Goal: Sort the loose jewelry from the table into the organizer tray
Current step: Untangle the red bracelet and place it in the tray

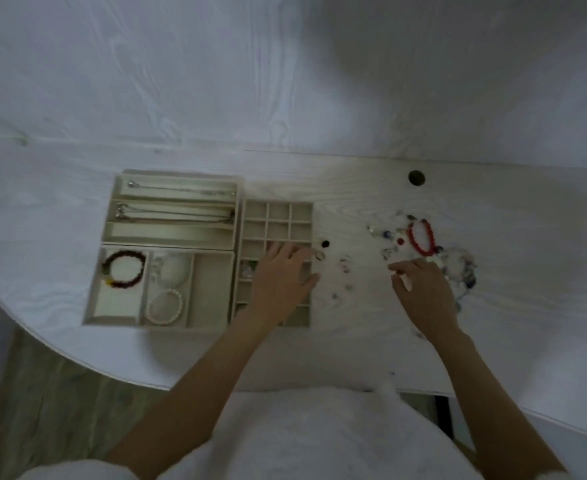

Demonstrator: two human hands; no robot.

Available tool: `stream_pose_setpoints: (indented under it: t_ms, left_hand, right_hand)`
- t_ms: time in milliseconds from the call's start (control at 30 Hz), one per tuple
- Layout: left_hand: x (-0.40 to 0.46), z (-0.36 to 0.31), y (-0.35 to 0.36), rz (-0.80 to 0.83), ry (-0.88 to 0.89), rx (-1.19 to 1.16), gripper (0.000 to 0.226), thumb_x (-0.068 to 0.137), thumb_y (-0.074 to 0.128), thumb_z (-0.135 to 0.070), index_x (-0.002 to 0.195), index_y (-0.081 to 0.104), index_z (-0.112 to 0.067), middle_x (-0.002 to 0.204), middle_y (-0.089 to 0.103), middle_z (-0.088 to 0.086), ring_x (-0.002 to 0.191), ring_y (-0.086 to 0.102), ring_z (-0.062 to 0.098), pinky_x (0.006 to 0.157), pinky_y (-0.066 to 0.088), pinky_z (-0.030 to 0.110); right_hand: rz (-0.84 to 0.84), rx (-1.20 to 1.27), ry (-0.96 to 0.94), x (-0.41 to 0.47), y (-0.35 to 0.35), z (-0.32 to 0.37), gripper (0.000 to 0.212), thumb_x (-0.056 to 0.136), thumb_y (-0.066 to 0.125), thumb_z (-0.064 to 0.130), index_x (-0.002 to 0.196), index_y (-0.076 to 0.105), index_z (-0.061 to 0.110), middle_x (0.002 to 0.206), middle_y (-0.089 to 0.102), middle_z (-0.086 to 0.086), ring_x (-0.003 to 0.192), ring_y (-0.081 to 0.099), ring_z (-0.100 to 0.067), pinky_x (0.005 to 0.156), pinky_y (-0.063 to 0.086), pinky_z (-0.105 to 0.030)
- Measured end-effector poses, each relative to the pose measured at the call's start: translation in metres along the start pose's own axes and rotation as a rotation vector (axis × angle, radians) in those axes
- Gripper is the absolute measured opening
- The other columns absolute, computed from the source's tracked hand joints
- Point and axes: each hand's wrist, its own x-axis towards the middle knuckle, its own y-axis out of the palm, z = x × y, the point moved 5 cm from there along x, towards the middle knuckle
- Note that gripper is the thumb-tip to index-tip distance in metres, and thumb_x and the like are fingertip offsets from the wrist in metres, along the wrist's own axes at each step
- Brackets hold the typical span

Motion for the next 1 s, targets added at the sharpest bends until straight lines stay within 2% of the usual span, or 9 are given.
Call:
stream_pose_setpoints:
  t_ms: [100, 167, 333, 467, 633, 733, 800, 900, 1000]
  left_hand:
    - [0.002, -0.018, 0.026, 0.109, -0.076, 0.134, 0.046, 0.085, 0.064, -0.04, 0.124, 0.059, -0.016, 0.114, 0.059, 0.009, 0.107, 0.051, 0.031, 0.092, 0.039, 0.039]
    - [0.002, -0.024, 0.032, 0.108, -0.12, 0.206, 0.047, 0.084, 0.068, -0.033, 0.126, 0.057, -0.016, 0.117, 0.058, 0.01, 0.112, 0.049, 0.033, 0.095, 0.038, 0.041]
    - [-0.003, -0.024, 0.031, 0.009, -0.149, 0.277, 0.048, 0.069, 0.08, -0.013, 0.115, 0.066, -0.017, 0.102, 0.065, 0.01, 0.097, 0.059, 0.035, 0.079, 0.048, 0.044]
    - [-0.001, -0.029, 0.026, -0.035, -0.18, 0.312, 0.047, 0.066, 0.082, -0.009, 0.111, 0.069, -0.015, 0.103, 0.067, 0.008, 0.094, 0.06, 0.035, 0.075, 0.049, 0.045]
    - [-0.001, -0.029, 0.027, -0.098, -0.22, 0.334, 0.044, 0.064, 0.083, -0.009, 0.107, 0.071, -0.016, 0.1, 0.069, 0.006, 0.09, 0.061, 0.035, 0.072, 0.048, 0.042]
    - [-0.002, -0.031, 0.027, -0.125, -0.23, 0.321, 0.045, 0.066, 0.083, -0.011, 0.108, 0.07, -0.017, 0.1, 0.068, 0.006, 0.089, 0.061, 0.034, 0.071, 0.047, 0.04]
    - [-0.003, -0.036, 0.021, -0.143, -0.192, 0.215, 0.049, 0.071, 0.081, -0.016, 0.117, 0.066, -0.017, 0.105, 0.065, 0.008, 0.094, 0.059, 0.033, 0.076, 0.046, 0.04]
    - [-0.012, -0.054, 0.0, -0.104, -0.188, -0.281, 0.056, 0.083, 0.07, -0.028, 0.135, 0.048, -0.024, 0.129, 0.053, -0.002, 0.114, 0.048, 0.015, 0.092, 0.041, 0.028]
    - [-0.03, -0.065, -0.022, -0.046, -0.25, -0.662, 0.058, 0.087, 0.066, -0.025, 0.138, 0.039, -0.031, 0.138, 0.045, -0.016, 0.124, 0.043, 0.0, 0.097, 0.038, 0.016]
  right_hand:
    - [-0.041, -0.026, 0.028, 0.017, -0.009, -0.041, 0.016, 0.086, 0.06, 0.01, 0.098, 0.069, 0.003, 0.092, 0.065, -0.019, 0.086, 0.059, -0.038, 0.077, 0.046, -0.042]
    - [-0.019, -0.087, 0.04, 0.035, -0.011, -0.059, 0.02, 0.088, 0.058, 0.014, 0.103, 0.066, 0.002, 0.097, 0.063, -0.02, 0.092, 0.055, -0.038, 0.081, 0.043, -0.044]
    - [0.069, -0.309, -0.011, 0.066, -0.005, -0.068, 0.031, 0.094, 0.05, 0.029, 0.111, 0.059, 0.006, 0.108, 0.061, -0.015, 0.107, 0.048, -0.034, 0.091, 0.034, -0.041]
    - [0.119, -0.308, -0.011, 0.071, 0.003, -0.074, 0.026, 0.094, 0.049, 0.028, 0.1, 0.059, 0.006, 0.1, 0.063, -0.012, 0.101, 0.049, -0.031, 0.088, 0.032, -0.038]
    - [-0.181, 0.029, -0.115, 0.06, -0.037, -0.061, 0.014, 0.091, 0.048, 0.014, 0.09, 0.054, 0.002, 0.077, 0.058, -0.016, 0.074, 0.053, -0.033, 0.07, 0.036, -0.039]
    - [-0.129, 0.31, -0.238, 0.048, -0.068, -0.039, 0.012, 0.095, 0.045, 0.018, 0.093, 0.05, 0.008, 0.074, 0.058, -0.009, 0.065, 0.053, -0.025, 0.061, 0.04, -0.036]
    - [-0.049, 0.369, -0.362, 0.038, -0.081, -0.015, 0.01, 0.097, 0.045, 0.02, 0.095, 0.05, 0.011, 0.075, 0.061, -0.002, 0.064, 0.055, -0.019, 0.056, 0.042, -0.034]
    - [0.032, 0.337, -0.568, 0.027, -0.084, 0.031, 0.009, 0.097, 0.049, 0.02, 0.095, 0.056, 0.015, 0.082, 0.061, 0.008, 0.067, 0.055, -0.01, 0.058, 0.044, -0.028]
    - [0.156, 0.427, -0.661, 0.02, -0.069, 0.08, 0.008, 0.095, 0.052, 0.02, 0.096, 0.06, 0.018, 0.085, 0.061, 0.011, 0.071, 0.057, -0.004, 0.064, 0.048, -0.022]
